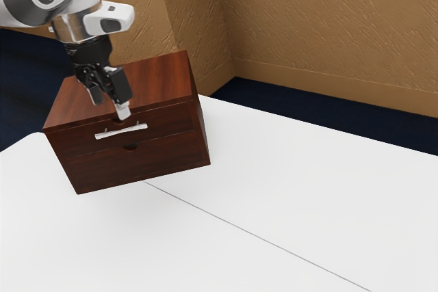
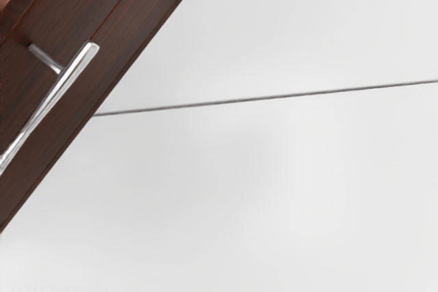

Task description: Pull the drawer handle with one arm to open the drawer

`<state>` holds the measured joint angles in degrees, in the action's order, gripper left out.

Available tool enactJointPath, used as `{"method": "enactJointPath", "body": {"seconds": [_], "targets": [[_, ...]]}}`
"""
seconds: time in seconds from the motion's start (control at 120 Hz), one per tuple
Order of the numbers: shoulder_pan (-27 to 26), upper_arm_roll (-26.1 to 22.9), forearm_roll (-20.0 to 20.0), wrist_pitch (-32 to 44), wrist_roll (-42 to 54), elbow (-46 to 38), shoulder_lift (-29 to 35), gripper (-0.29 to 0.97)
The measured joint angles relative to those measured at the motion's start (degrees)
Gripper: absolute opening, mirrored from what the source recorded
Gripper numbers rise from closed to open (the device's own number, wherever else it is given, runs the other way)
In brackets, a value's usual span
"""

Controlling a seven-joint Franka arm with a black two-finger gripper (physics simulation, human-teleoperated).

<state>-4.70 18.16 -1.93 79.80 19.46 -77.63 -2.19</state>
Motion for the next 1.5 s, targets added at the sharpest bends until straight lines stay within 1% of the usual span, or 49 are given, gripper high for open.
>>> {"method": "enactJointPath", "body": {"seconds": [0.233, 0.333, 0.583, 0.692, 0.783, 1.0, 1.092, 1.183, 1.317, 1.5], "targets": [[0.3, 0.0, 0.0, 0.0, 0.3, 0.1, 0.2, 0.68], [-0.2, 0.0, 0.0, -0.1, 0.4, 0.7, 1.6, 0.68], [-0.9, -0.6, -0.1, -2.0, 0.5, 8.4, 5.4, 0.68], [0.3, -1.2, 0.2, -2.4, 0.5, 9.2, 6.2, 0.68], [0.8, -2.6, 0.3, -2.7, 0.5, 8.5, 5.1, 0.68], [-2.7, -2.7, -0.5, -3.8, 0.4, 4.8, 2.6, 0.68], [-4.1, -3.0, -2.3, -3.7, 0.4, 3.9, 3.1, 0.68], [-5.2, -3.2, -4.6, -2.0, 0.7, -1.1, 5.4, 0.68], [-0.6, -4.4, -7.5, 1.1, 1.1, -7.6, 9.1, 0.68], [0.2, -4.7, -10.5, 9.2, 2.1, -20.3, 17.8, 0.68]]}}
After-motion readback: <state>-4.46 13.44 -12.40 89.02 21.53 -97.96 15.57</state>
